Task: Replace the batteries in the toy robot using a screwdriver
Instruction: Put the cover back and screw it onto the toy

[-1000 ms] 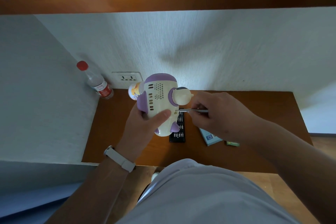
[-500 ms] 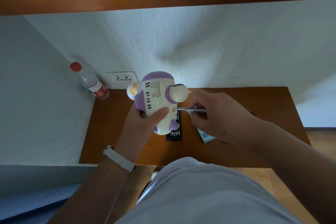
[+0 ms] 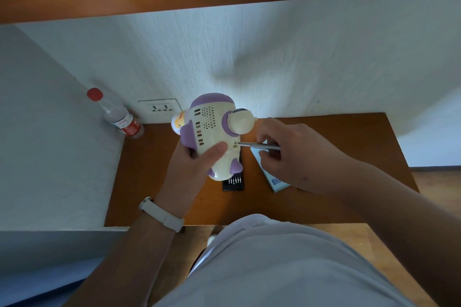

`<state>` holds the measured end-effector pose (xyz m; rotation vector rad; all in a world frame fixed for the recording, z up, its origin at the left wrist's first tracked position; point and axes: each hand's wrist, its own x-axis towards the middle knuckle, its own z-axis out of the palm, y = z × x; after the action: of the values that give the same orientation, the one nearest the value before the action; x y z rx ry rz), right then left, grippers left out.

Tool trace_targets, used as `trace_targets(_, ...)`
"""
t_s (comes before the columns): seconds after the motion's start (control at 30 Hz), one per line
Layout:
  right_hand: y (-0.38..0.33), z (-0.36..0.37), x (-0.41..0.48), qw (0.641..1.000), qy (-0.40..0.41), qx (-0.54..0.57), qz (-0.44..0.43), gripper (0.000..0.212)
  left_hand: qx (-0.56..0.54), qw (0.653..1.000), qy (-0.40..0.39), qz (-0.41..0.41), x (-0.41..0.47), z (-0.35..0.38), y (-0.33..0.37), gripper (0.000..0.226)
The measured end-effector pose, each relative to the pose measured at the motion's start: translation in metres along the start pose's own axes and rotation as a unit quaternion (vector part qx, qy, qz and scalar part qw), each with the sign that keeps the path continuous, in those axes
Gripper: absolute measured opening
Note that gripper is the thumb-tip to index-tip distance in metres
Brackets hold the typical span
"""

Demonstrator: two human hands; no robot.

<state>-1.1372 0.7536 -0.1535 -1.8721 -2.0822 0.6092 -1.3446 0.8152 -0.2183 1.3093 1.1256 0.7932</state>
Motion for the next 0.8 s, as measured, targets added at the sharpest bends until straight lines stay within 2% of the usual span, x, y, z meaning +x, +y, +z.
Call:
trace_targets(0.13,0.0,-0.003,-0.003,1.0,0.007,-0.012,-0.008,0.013,0.011,1.0,0.002,-0.003,-0.001,0.003,0.001,0.038)
trace_targets(0.2,0.0,-0.005,-0.005,1.0,0.007,-0.022,-0.019,0.012,0.011,1.0,0.002,-0.005,-0.003,0.005,0.003,0.047)
trace_targets(0.27,0.0,-0.007,-0.006,0.999,0.006,-0.03,-0.025,0.016,0.011,1.0,0.002,0.0,-0.005,0.006,0.004,0.055)
trace_targets(0.4,0.0,-0.01,-0.007,0.998,-0.004,-0.048,-0.032,0.024,0.017,1.0,-0.001,0.016,-0.008,0.006,0.01,0.053)
trace_targets(0.53,0.0,-0.01,-0.01,1.0,0.0,0.001,-0.017,0.008,0.007,1.0,-0.004,0.015,-0.009,0.007,0.014,0.061)
trace_targets(0.67,0.003,-0.013,-0.01,1.0,0.009,-0.002,-0.01,0.023,0.005,1.0,-0.019,0.018,-0.009,0.009,0.017,0.067)
trace_targets(0.8,0.003,-0.013,-0.012,1.0,0.013,-0.016,-0.014,0.017,-0.01,1.0,-0.024,0.01,-0.009,0.011,0.015,0.061)
